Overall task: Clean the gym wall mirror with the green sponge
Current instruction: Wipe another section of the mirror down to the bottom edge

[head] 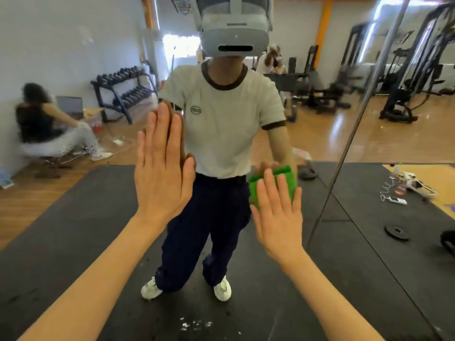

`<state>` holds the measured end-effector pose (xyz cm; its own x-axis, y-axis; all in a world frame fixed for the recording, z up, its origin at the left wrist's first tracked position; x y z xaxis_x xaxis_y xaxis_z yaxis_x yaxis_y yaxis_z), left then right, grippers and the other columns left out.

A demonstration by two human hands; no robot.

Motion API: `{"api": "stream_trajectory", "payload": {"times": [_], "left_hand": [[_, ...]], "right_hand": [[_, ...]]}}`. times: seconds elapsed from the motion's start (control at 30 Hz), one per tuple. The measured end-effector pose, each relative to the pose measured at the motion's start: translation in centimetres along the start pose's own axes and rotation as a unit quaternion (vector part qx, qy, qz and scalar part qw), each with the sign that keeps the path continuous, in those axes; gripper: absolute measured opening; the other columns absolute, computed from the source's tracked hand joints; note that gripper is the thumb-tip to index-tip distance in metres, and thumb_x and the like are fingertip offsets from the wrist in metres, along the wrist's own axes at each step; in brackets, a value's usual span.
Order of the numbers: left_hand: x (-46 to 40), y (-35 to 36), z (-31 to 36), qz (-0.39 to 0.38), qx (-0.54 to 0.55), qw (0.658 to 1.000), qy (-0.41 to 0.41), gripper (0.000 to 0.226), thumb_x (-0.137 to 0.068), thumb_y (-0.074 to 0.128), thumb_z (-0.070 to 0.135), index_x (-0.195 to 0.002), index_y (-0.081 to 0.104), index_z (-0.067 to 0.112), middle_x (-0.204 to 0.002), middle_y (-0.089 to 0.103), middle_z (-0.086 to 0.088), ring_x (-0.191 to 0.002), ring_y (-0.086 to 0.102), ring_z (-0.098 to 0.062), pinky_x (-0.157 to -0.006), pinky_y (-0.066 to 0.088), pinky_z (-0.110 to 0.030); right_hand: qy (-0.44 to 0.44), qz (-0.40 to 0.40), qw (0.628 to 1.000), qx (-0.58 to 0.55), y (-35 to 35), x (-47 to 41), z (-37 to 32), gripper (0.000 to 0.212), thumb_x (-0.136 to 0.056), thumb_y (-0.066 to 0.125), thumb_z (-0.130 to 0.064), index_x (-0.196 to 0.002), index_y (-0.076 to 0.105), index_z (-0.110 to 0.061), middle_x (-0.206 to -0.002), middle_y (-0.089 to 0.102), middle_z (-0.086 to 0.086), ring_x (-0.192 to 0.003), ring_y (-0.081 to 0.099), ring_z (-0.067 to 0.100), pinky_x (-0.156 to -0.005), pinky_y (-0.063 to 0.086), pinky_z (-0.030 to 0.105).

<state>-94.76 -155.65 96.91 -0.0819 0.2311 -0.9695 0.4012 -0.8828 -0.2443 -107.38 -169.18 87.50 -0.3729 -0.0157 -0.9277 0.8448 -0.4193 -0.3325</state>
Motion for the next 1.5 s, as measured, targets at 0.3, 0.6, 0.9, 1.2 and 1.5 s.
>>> {"api": "stream_trajectory", "payload": {"times": [0.3, 0.6, 0.9, 1.2, 1.5], "left_hand": [[0.1, 0.3, -0.2, 0.006, -0.010, 1.000, 0.005, 0.060, -0.102, 0.036, 0.022, -0.154, 0.021, -0.005, -0.159, 0.018, -0.024, -0.155, -0.009, -0.014, -0.127, 0.001, -0.038], [0.1, 0.2, -0.1, 0.011, -0.005, 1.000, 0.006, 0.059, -0.103, 0.036, 0.023, -0.154, 0.021, -0.002, -0.163, 0.015, -0.011, -0.155, -0.008, -0.013, -0.127, 0.001, -0.036], [0.1, -0.2, -0.2, -0.034, 0.059, 0.998, 0.010, 0.060, -0.103, 0.038, 0.021, -0.156, 0.018, 0.000, -0.164, 0.012, -0.009, -0.155, -0.008, -0.012, -0.127, 0.001, -0.039], [0.7, -2.9, -6.6, -0.035, 0.024, 0.999, -0.024, 0.062, -0.103, 0.039, 0.019, -0.156, 0.017, -0.004, -0.161, 0.015, -0.027, -0.155, -0.008, -0.015, -0.127, -0.004, -0.039], [0.7, -2.5, -6.7, 0.001, -0.005, 1.000, -0.002, 0.062, -0.101, 0.035, 0.023, -0.154, 0.018, -0.005, -0.159, 0.013, -0.025, -0.156, -0.009, -0.015, -0.127, 0.000, -0.038]], "right_hand": [[0.145, 0.157, 0.976, -0.048, -5.3, -13.3, 4.4, 0.056, -0.104, 0.040, -0.021, -0.152, 0.025, 0.003, -0.160, 0.027, 0.024, -0.152, 0.010, 0.031, -0.123, -0.001, 0.048], [-0.002, 0.001, 1.000, -0.013, 0.2, -2.3, -2.5, 0.056, -0.110, 0.025, -0.030, -0.161, 0.006, -0.015, -0.169, -0.013, -0.001, -0.155, -0.008, 0.019, -0.126, 0.000, 0.044], [0.017, -0.020, 1.000, -0.007, 1.8, -0.9, -5.7, 0.060, -0.111, 0.024, -0.030, -0.160, -0.006, -0.014, -0.168, -0.016, 0.002, -0.155, -0.009, 0.020, -0.126, -0.004, 0.041], [0.169, 0.105, 0.978, -0.058, -2.2, -13.0, -3.4, 0.052, -0.108, 0.029, -0.029, -0.153, 0.021, -0.004, -0.165, 0.013, 0.011, -0.152, -0.006, 0.018, -0.124, -0.007, 0.043], [0.017, 0.008, 1.000, 0.015, 2.1, -2.6, -8.6, 0.059, -0.109, 0.035, -0.029, -0.161, 0.010, -0.017, -0.170, 0.003, 0.001, -0.156, 0.001, 0.021, -0.126, -0.001, 0.042]]}}
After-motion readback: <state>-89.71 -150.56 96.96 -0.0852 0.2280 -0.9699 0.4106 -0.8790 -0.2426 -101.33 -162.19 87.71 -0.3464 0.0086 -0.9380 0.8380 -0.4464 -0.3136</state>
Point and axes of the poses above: each hand's wrist, its own x-axis away from the middle knuckle, its own y-axis out of the palm, z = x × y, the point moved 10 cm from there along -x, towards the middle knuckle
